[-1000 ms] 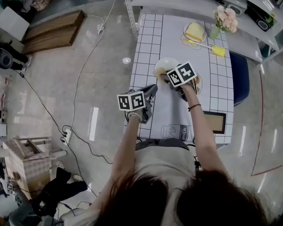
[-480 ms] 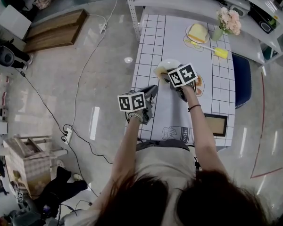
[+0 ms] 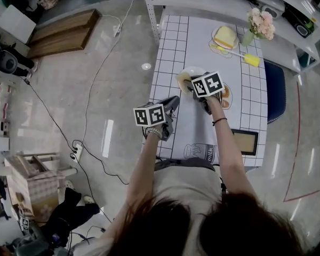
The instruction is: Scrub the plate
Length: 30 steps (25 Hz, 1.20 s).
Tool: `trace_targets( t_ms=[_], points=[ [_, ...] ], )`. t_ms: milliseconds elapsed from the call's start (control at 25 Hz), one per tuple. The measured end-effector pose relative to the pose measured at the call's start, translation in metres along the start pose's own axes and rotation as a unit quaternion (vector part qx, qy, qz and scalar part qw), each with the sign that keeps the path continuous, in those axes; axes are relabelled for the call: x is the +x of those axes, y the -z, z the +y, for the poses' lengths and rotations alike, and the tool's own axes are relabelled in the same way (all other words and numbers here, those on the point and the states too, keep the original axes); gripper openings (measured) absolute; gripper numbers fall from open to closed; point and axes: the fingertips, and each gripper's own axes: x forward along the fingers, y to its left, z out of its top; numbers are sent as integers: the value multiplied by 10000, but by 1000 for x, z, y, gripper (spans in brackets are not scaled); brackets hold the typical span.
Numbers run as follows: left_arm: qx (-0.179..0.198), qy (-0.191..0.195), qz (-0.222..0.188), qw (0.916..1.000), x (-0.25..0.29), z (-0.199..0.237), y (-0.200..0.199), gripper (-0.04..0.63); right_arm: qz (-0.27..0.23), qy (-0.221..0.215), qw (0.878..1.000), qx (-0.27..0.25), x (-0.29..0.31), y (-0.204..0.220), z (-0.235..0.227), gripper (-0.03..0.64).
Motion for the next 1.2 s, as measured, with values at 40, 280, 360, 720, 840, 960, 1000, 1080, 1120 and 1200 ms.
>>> trace_targets(
  t_ms=[40,280,360,720,840,960,1000,1080,1120,1200],
  points=[
    [-2,-3,1,10000,0,0,0,11,-16,30,10000,13,0,-1,-1,75],
    [0,-17,6,10000,0,3,0,11,-98,161,9998,86,2,-3,-8,75],
    [4,-20,6,10000,-1,2,0,11,-122,202,9997,101,1,-4,-9,74],
    [-12,-60,12,10000,-2,3,0,11,-186,398,9988,204,-2,-5,-19,75],
    [8,-41,10,10000,-2,1,0,11,-193,441,9986,231,-4,-5,-22,75],
    [13,-37,-2,10000,-2,1,-1,11,-208,490,9983,254,-5,-6,-24,75],
    [12,-37,-3,10000,-2,1,-1,11,-212,508,9981,264,-6,-6,-25,75],
    [7,-36,1,10000,-2,0,-1,11,-217,547,9979,285,-7,-6,-27,75],
    [8,-35,4,10000,-2,0,-1,11,-218,564,9977,295,-8,-6,-28,75],
    [4,-31,12,10000,-2,-1,0,11,-224,589,9975,314,-9,-6,-30,75]
  ],
)
